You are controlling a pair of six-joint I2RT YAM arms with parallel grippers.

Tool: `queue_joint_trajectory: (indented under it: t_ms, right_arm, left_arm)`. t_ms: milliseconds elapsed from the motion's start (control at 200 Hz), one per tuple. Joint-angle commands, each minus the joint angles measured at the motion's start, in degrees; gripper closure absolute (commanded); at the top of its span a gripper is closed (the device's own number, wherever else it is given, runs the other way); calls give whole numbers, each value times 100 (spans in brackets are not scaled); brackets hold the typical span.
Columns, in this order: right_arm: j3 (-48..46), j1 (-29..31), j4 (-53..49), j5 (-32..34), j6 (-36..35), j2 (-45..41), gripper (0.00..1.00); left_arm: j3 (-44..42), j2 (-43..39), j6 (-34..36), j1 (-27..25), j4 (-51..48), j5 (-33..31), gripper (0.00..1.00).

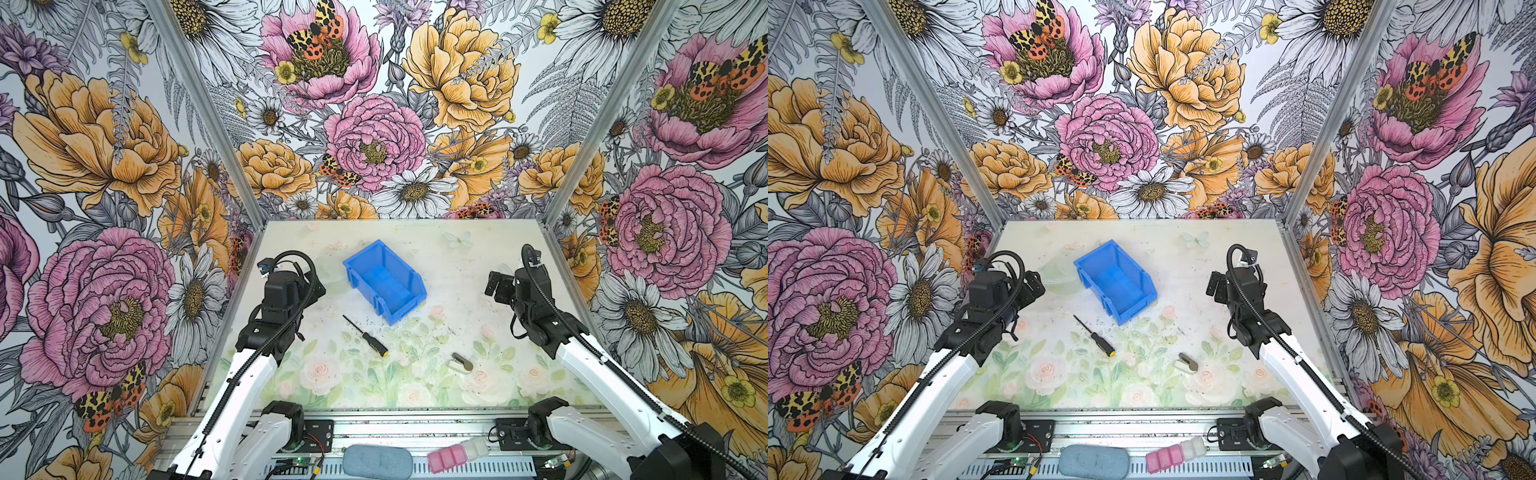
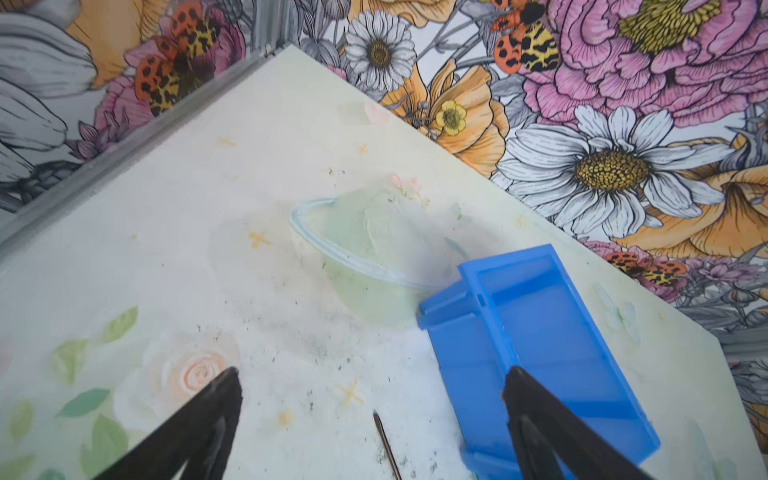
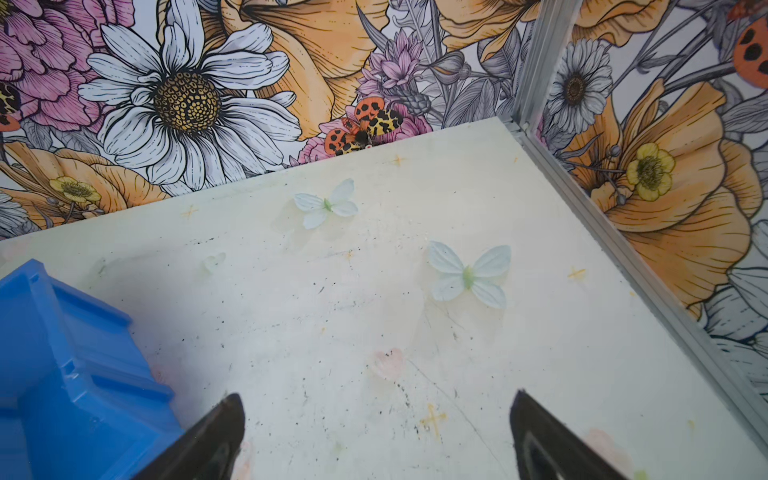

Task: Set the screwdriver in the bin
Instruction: 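Move the left gripper over the black-and-yellow screwdriver handle while the right arm lifts slightly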

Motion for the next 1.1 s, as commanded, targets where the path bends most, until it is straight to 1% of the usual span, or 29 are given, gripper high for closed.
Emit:
queue_joint_trajectory:
  t_ms: [0, 80, 160, 175, 210, 290, 385, 485, 620, 805, 970, 1090]
  right_arm:
    - [426, 206, -909, -136, 324, 293, 0]
    - [633, 328, -1083, -212, 285, 504, 1]
    - [711, 443, -1148, -230, 258, 645, 0]
    - [711, 467, -1156, -223, 262, 659, 0]
    - [719, 545, -1167, -198, 281, 692, 1]
    - [667, 704, -1167, -156, 324, 734, 1]
    - [658, 842, -1233, -194, 371, 847, 0]
    - [655, 996, -1283, -166, 436, 956, 1]
    - [725, 1219, -1275, -84, 338, 1086, 1]
    - [975, 1493, -1273, 15, -133, 1259, 1]
    - [1016, 1510, -1244, -50, -182, 1342, 0]
    - [996, 1510, -1208, -55, -191, 1339, 1]
  left_arm:
    - [-162, -220, -759, -459, -697, 267, 1]
    - [-153, -148, -1258, -801, -1122, 235, 1]
    - [-99, -12, -1774, -1260, -1568, 183, 1]
    - [-99, 11, -1866, -1363, -1627, 17, 1]
    - [-99, 67, -2080, -1586, -1725, -59, 1]
    - [-161, 281, -2510, -2053, -1763, -63, 1]
    - [-92, 677, -2839, -2612, -1780, -111, 1]
    - [56, 1102, -3057, -2974, -1774, -99, 1]
    - [176, 1531, -3193, -3142, -1763, -63, 1]
    - [409, 2214, -3011, -3086, -1692, 95, 1]
    - [608, 2751, -2946, -3137, -1546, 86, 2]
    - [735, 3064, -2902, -3135, -1348, 104, 5]
